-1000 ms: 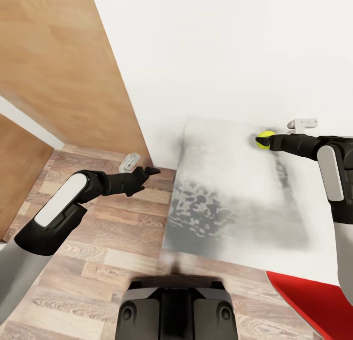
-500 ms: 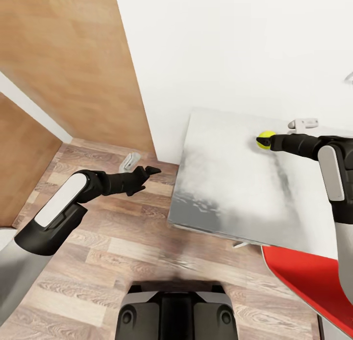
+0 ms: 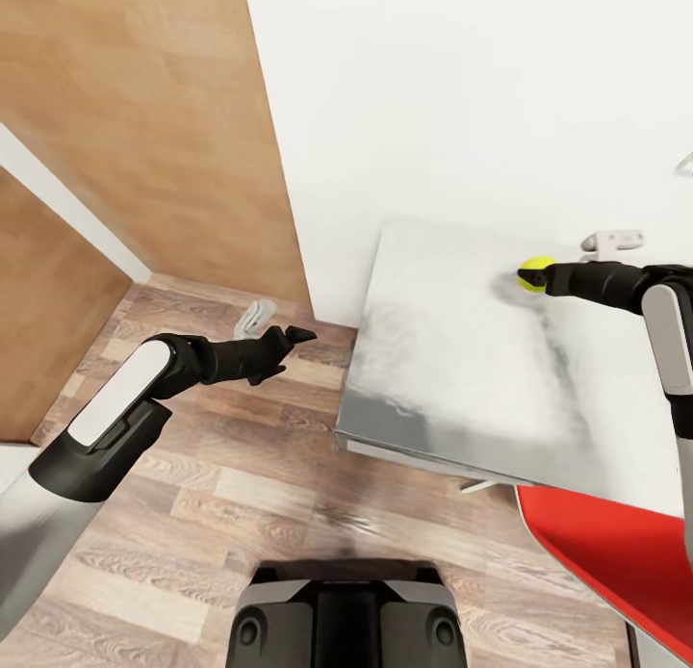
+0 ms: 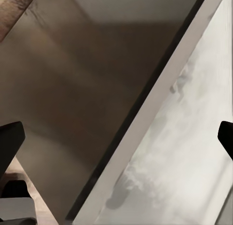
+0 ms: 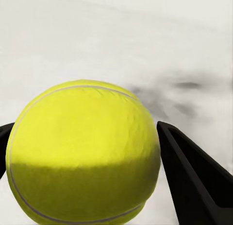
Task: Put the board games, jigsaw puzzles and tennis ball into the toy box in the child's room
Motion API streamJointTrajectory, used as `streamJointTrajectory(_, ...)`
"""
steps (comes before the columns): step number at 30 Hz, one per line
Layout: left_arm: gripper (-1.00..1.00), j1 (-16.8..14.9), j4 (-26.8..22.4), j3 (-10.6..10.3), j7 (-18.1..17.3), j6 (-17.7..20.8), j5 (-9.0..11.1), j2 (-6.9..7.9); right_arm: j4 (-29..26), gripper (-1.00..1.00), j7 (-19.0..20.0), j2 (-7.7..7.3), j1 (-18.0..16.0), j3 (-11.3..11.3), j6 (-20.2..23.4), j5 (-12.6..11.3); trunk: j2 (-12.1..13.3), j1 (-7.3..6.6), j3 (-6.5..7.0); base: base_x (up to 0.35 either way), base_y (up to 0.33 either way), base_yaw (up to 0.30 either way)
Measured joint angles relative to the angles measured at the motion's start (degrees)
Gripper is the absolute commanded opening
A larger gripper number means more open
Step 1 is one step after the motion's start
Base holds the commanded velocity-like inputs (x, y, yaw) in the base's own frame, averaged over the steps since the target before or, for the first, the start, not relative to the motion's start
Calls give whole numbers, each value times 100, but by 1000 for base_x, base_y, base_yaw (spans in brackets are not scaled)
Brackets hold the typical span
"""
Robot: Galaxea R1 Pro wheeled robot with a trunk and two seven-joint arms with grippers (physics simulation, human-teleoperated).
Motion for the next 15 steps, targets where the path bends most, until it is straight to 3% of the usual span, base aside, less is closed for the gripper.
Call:
streamJointTrajectory(6,100,0,0,0,0,1,0,-4,-2,-100,155,-163,-4,-1,-2,-32,0,0,54,-4,0,11)
streamJointTrajectory(15,100,0,0,0,0,4,0,-109,-7,-100,990,-501,-27,-12,-7,-39,0,0,136,-1,0,3)
